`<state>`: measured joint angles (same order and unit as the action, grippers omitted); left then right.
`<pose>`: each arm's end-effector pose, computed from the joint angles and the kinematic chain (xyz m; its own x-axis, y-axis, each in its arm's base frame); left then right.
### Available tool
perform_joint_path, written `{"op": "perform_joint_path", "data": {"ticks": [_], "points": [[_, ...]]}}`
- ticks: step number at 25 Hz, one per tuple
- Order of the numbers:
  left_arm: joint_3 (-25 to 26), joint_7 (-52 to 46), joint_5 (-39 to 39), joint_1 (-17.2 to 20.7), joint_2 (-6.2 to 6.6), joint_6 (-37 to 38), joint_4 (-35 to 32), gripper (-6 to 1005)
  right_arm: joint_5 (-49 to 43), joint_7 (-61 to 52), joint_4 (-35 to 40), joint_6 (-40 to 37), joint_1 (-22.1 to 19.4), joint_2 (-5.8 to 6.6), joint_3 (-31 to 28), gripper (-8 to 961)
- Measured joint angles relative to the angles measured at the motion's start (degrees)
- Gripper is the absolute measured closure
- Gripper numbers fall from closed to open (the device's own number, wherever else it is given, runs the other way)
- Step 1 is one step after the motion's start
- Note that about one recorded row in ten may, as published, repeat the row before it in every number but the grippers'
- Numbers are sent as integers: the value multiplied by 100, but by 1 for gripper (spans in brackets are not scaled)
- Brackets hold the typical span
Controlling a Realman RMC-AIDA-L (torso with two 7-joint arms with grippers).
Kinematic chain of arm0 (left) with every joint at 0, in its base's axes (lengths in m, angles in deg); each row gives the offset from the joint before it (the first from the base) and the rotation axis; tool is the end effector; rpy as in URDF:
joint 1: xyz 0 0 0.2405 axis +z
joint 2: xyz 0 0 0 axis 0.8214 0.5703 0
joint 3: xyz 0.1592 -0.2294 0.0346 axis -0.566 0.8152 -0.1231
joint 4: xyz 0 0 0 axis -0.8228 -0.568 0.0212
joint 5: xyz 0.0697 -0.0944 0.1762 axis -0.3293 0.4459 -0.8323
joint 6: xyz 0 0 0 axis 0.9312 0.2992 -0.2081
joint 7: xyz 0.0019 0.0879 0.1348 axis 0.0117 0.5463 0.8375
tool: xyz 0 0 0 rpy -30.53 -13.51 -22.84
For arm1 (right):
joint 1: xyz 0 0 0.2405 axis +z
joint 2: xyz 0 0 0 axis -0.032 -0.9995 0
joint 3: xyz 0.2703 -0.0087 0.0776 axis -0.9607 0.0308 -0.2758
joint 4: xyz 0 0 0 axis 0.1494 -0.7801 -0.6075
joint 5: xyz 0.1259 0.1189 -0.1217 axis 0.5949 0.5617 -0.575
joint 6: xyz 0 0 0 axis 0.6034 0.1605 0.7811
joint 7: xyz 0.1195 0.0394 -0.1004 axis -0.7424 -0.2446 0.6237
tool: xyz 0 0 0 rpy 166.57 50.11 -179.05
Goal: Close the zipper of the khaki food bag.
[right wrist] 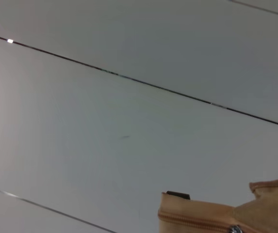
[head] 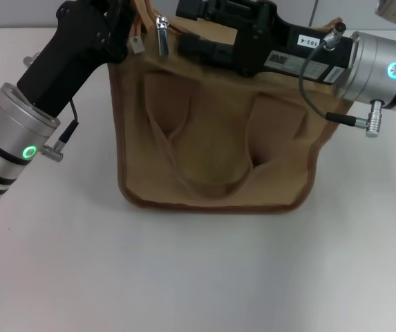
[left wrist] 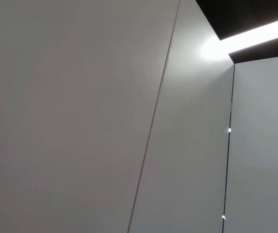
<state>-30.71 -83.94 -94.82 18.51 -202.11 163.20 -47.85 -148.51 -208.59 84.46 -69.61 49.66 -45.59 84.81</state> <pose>-0.2181 0.3510 -0.0241 0.2590 -0.1384 0.9559 0.5598 -0.7850 -0.2653 0.1402 0.3936 -0.0570 0.0739 -0.9075 -0.4136 -0.6438 -0.3601 0.6751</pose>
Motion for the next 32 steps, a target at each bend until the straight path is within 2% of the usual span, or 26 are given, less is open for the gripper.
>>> {"op": "perform_joint_path", "data": {"ticks": [10, 32], "points": [[22, -200, -17, -134, 0, -2, 44, 976, 8, 302, 1, 68, 8, 6, -20, 211], [20, -203, -15, -166, 0, -139, 68, 975, 180, 500, -167, 99, 179, -3, -4, 213]]}}
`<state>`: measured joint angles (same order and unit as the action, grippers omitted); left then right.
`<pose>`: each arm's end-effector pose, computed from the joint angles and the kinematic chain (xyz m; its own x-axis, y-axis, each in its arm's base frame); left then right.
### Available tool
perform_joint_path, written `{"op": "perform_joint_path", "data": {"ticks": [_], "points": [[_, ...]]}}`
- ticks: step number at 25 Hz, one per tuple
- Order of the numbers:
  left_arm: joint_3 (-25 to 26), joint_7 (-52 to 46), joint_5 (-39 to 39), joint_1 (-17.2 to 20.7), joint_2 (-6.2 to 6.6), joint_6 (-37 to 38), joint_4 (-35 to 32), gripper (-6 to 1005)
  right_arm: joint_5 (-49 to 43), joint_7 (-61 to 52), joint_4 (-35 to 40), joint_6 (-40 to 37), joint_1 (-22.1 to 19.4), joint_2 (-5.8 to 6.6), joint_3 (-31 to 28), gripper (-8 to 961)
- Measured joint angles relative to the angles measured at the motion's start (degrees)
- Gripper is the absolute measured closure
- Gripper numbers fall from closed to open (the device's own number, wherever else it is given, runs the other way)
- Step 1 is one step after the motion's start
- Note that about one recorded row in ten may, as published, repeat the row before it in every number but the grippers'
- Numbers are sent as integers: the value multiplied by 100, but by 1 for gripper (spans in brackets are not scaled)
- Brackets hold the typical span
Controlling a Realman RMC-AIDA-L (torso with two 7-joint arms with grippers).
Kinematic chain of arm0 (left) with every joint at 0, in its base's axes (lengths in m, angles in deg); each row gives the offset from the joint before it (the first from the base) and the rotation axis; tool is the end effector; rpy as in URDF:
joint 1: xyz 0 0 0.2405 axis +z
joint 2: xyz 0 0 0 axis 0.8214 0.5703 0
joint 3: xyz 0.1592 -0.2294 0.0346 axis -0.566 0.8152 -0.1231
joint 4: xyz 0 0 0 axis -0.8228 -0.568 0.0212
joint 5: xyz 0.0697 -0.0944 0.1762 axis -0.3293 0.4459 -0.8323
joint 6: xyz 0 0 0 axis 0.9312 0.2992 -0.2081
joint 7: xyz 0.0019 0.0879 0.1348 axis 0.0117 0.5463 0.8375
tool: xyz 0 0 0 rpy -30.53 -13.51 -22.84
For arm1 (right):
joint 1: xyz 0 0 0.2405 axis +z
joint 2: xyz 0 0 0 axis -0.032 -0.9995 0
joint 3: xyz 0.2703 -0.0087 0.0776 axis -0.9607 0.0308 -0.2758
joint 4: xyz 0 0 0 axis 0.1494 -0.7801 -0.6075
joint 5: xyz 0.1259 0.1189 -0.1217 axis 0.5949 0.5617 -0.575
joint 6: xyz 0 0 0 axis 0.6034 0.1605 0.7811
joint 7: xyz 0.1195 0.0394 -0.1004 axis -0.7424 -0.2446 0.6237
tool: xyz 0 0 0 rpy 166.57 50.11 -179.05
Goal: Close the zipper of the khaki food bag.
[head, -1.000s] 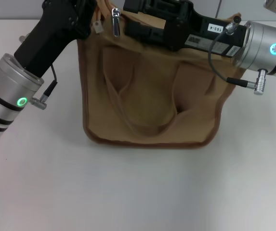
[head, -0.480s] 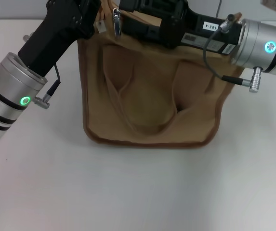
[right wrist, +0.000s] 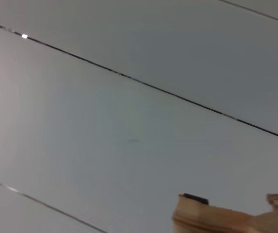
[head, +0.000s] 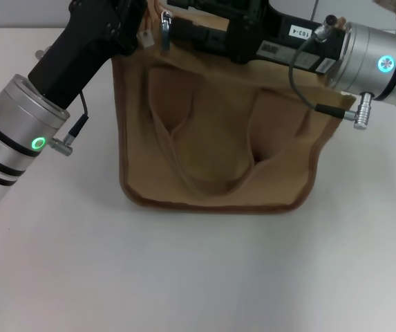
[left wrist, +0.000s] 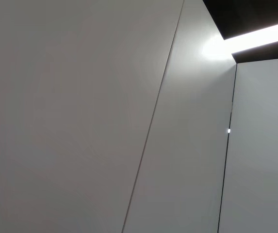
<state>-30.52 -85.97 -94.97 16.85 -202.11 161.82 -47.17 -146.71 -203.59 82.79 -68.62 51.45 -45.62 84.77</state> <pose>-0.2103 0.3585 -0.0280 0.2436 -0.0979 0.9649 0.5646 -0.7946 -0.2232 0.1297 0.3996 -0.0587 0.1102 -0.8738 -0.4737 -0.6235 -0.4319 0.6517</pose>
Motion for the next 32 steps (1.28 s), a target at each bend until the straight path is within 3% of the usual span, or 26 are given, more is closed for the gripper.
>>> {"op": "perform_joint_path", "data": {"ticks": [24, 32], "points": [[38, -48, 29, 28, 0, 44, -1, 975, -49, 175, -219, 404, -10, 4, 7, 212], [42, -59, 27, 12, 0, -3, -13, 975, -16, 1428, -417, 400, -33, -25, 101, 213]]}}
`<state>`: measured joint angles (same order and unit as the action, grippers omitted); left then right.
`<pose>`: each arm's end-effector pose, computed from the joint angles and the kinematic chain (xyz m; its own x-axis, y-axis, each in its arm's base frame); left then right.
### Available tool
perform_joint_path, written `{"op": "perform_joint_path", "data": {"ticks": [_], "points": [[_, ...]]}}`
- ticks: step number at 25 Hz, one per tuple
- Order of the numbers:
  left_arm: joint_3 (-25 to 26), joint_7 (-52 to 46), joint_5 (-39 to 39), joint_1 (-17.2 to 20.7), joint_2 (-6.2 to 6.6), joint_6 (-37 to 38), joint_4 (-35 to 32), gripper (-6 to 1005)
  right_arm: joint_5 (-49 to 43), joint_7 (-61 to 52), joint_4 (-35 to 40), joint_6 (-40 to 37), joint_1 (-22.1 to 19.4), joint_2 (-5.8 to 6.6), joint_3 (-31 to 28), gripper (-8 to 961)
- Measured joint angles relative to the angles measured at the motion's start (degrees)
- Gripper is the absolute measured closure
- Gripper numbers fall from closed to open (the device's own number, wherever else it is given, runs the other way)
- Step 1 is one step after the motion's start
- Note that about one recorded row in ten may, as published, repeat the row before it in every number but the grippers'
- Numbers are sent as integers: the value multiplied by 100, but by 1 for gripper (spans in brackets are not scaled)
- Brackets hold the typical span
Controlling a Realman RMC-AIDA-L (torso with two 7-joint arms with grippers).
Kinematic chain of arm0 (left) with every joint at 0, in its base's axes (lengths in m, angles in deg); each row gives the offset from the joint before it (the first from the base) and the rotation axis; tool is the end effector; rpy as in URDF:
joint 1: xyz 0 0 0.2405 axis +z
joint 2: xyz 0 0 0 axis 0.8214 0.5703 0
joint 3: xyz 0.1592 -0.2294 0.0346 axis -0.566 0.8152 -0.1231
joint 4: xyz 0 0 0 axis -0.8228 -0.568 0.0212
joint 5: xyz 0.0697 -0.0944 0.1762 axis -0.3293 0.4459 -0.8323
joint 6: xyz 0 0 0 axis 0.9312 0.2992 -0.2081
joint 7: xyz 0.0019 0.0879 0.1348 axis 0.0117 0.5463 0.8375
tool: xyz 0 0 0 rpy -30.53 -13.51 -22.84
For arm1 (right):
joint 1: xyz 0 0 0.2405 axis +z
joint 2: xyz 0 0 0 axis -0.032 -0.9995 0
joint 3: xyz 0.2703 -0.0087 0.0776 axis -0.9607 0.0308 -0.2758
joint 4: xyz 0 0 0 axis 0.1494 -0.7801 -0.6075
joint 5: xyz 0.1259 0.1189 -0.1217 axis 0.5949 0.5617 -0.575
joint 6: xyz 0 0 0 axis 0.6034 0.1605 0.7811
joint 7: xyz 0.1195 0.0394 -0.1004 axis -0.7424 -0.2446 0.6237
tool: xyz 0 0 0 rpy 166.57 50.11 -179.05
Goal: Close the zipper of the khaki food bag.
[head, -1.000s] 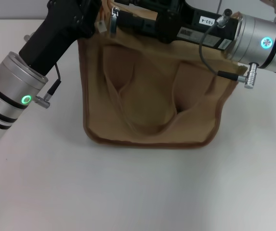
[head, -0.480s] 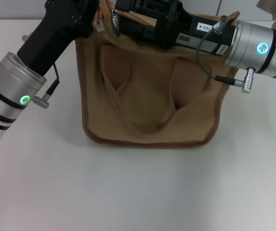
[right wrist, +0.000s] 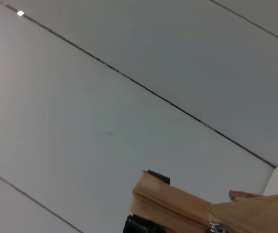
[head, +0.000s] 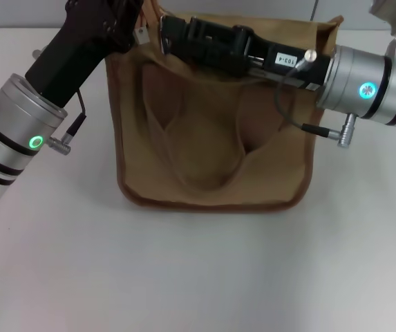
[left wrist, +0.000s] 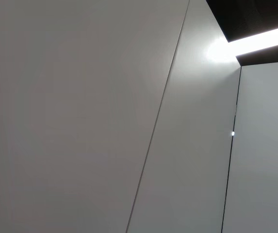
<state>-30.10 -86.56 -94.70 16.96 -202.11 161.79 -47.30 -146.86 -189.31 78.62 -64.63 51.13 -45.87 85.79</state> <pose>-0.2114 0.3593 -0.0261 0.2337 -0.0974 0.9674 0.5740 -0.7893 -0.2181 0.1445 0.3963 -0.0779 0.2113 -0.7866 -0.5802 -0.6504 -0.5562 0.5172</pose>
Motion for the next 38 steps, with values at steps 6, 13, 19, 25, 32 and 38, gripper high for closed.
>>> {"op": "perform_joint_path", "data": {"ticks": [6, 13, 19, 25, 32, 38], "points": [[5, -9, -1, -46, 0, -79, 5, 975, 9, 1094, -29, 11, -39, -2, -18, 213], [6, -11, -20, -123, 0, -203, 12, 975, 237, 2116, -114, -18, -147, -2, -14, 213], [2, -12, -23, -186, 0, -323, 13, 975, 284, 2531, -113, -55, -229, -1, 9, 212], [-7, -11, -27, -227, 0, -364, 21, 975, 290, 2728, -83, -243, -234, -1, 32, 213], [4, -19, -31, -249, 0, -366, 21, 975, 294, 2784, -79, -236, -188, -1, 35, 213], [1, -20, -31, -282, 0, -366, 21, 975, 303, 2782, -102, -178, -73, -1, -6, 212]]}}
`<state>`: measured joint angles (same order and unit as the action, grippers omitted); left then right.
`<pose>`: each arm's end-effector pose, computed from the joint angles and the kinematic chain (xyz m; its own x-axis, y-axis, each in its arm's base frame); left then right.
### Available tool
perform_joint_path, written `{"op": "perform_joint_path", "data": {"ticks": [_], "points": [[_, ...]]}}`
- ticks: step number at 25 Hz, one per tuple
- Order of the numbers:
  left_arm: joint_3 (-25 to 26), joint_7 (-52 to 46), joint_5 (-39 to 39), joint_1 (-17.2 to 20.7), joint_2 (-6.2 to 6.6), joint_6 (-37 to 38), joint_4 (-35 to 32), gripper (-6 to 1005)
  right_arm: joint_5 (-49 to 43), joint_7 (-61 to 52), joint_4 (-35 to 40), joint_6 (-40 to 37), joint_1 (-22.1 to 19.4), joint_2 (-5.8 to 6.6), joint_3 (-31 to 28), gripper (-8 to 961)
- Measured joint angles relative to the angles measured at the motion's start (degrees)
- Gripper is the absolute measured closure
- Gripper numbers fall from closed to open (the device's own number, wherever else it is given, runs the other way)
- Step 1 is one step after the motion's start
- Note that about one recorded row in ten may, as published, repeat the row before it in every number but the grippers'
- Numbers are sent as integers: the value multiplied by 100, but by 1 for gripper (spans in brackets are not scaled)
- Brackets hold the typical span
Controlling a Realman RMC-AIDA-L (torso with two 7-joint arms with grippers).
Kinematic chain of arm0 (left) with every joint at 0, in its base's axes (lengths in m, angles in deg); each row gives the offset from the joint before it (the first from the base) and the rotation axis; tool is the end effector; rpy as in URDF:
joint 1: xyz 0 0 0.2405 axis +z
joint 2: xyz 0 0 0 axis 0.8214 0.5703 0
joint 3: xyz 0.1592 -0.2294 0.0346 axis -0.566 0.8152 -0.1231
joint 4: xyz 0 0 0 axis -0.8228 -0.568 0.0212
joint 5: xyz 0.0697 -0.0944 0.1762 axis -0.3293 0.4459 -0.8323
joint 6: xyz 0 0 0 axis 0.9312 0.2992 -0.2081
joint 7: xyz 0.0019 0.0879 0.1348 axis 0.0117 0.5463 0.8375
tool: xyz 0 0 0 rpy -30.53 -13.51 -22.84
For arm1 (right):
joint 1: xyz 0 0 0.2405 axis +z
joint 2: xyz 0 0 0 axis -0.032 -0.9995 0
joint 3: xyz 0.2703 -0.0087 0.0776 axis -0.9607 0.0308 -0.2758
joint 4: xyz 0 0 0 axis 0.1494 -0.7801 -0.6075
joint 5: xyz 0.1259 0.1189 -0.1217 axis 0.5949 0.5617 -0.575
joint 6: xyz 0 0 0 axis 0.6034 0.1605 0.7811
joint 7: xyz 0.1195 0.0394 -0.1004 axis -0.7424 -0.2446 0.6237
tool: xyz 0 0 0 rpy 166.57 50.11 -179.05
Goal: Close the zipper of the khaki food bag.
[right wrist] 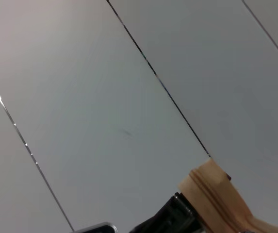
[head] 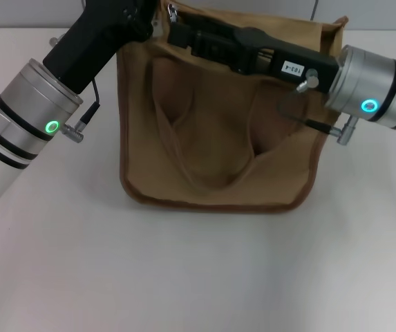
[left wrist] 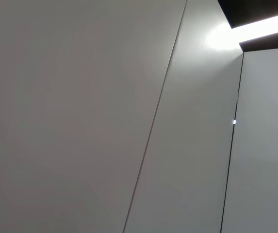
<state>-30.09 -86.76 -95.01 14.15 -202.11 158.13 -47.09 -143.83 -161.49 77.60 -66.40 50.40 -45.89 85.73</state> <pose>-0.1992 0.3749 -0.0329 0.2640 -0.0735 0.9617 0.5699 -0.7926 -0.2170 0.1454 0.3934 -0.0729 0.4320 -0.4450 -0.7844 -0.4824 -0.8490 0.2159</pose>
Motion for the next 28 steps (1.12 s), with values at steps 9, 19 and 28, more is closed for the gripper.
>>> {"op": "perform_joint_path", "data": {"ticks": [9, 19, 28], "points": [[-1, -46, 0, -6, 0, -9, 8, 975, 4, 6, -123, 254, 163, 0, 24, 212], [4, -53, 0, -17, 0, -47, 10, 975, 12, -60, -199, 372, 228, -1, 229, 213], [4, -53, 33, -14, 0, -60, 8, 976, 182, -134, -202, 422, 79, -1, 204, 240]]}}
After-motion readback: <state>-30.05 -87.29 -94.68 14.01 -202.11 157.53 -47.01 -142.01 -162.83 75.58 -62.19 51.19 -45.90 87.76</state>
